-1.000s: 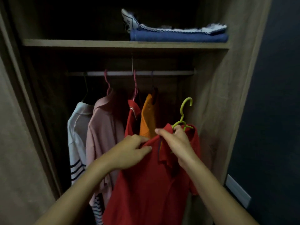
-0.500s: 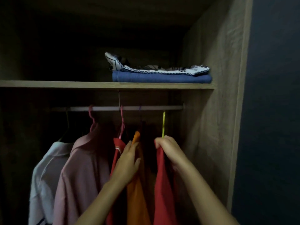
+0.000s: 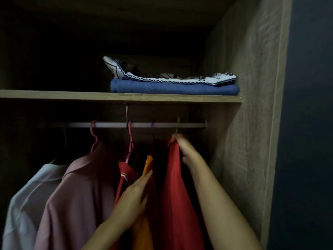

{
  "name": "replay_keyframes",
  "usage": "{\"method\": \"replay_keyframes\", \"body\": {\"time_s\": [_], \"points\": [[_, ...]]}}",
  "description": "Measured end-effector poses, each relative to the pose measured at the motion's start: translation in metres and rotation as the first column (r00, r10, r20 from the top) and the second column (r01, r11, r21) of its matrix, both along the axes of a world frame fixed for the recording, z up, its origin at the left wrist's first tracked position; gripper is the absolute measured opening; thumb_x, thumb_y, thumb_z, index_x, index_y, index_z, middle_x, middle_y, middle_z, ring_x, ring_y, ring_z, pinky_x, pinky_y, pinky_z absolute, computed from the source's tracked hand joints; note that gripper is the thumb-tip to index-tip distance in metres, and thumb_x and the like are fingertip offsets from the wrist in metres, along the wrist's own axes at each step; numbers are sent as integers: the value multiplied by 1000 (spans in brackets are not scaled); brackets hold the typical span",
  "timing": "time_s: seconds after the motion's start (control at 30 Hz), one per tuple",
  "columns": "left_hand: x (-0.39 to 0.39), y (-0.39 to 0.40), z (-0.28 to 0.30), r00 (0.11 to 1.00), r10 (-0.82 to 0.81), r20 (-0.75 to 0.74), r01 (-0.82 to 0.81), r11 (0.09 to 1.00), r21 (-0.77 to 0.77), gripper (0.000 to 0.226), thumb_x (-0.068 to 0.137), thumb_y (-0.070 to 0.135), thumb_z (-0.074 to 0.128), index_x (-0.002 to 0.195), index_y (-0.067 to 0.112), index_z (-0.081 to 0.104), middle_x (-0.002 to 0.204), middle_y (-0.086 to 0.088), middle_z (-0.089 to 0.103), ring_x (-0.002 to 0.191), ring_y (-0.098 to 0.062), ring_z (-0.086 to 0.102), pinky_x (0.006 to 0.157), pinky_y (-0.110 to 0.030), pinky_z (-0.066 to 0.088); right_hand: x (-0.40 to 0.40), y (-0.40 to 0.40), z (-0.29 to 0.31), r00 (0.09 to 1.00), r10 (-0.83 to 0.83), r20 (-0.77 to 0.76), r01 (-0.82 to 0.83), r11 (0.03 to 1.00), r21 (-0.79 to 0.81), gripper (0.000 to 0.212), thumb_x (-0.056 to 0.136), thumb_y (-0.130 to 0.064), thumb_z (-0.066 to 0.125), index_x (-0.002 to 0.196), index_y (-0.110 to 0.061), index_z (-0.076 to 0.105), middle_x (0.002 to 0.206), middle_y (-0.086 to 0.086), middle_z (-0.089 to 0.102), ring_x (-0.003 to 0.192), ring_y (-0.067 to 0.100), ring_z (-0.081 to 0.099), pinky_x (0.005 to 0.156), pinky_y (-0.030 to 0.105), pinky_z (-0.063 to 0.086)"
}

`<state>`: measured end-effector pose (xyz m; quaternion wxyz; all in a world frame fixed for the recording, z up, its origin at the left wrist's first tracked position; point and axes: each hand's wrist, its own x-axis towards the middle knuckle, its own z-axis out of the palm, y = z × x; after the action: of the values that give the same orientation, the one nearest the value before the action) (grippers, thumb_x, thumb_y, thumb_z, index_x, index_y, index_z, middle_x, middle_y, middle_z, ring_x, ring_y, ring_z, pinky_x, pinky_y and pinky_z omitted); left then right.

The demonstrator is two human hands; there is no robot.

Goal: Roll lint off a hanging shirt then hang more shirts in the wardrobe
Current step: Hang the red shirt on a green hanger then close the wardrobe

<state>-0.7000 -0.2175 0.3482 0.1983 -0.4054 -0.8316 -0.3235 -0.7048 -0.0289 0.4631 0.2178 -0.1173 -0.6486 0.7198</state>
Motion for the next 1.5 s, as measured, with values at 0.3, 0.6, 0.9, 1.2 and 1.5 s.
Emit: {"method": "replay_keyframes", "body": {"time_s": [0.3, 0.6, 0.9, 1.2, 1.5], "points": [[9, -1, 2, 1000, -15, -10, 16, 988, 155, 72, 91, -1, 48, 150, 32, 23, 154, 16, 29, 139, 7, 25, 107, -1, 16, 2, 3, -29, 997, -74, 7, 73, 994, 79, 9, 86, -20, 61, 89, -16, 67, 96, 9, 67, 89, 22, 61, 77, 28, 48], [11, 0, -2, 991, 102, 81, -115, 979, 170, 69, 96, 5, 43, 153, 19, 6, 147, -9, 44, 133, -18, 45, 100, -13, 31, 93, -45, -63, 976, -213, 37, 121, 680, 723, 70, 88, 6, 44, 151, -16, 26, 159, 7, 20, 141, 25, 32, 113, 30, 28], [24, 5, -10, 997, 53, -56, -40, 978, 203, 70, 93, -1, 40, 153, 18, 8, 159, 4, 17, 142, 1, 15, 108, -2, 13, 117, -47, -114, 901, -401, -163, 367, 507, 780, 86, 88, 8, 49, 154, -21, 2, 159, 0, 24, 133, 21, 45, 102, 26, 41], [61, -29, -26, 1000, 5, -25, -1, 986, 169, 67, 90, -4, 44, 151, 4, 16, 159, -7, 18, 145, -13, 20, 111, -5, 14, 119, -60, -154, 855, -462, -235, 457, 456, 764, 77, 84, 5, 56, 152, -12, 23, 146, 20, 43, 131, 36, 45, 109, 45, 37], [90, -217, -12, 950, 147, -275, -50, 942, 331, 51, 90, -3, 49, 140, -1, 40, 152, -19, 31, 145, -22, 24, 118, -32, 24, 119, -264, -237, 748, -146, -647, 602, 559, 570, 43, 88, -3, 45, 129, 7, 54, 138, 22, 51, 131, 30, 48, 110, 41, 38]]}}
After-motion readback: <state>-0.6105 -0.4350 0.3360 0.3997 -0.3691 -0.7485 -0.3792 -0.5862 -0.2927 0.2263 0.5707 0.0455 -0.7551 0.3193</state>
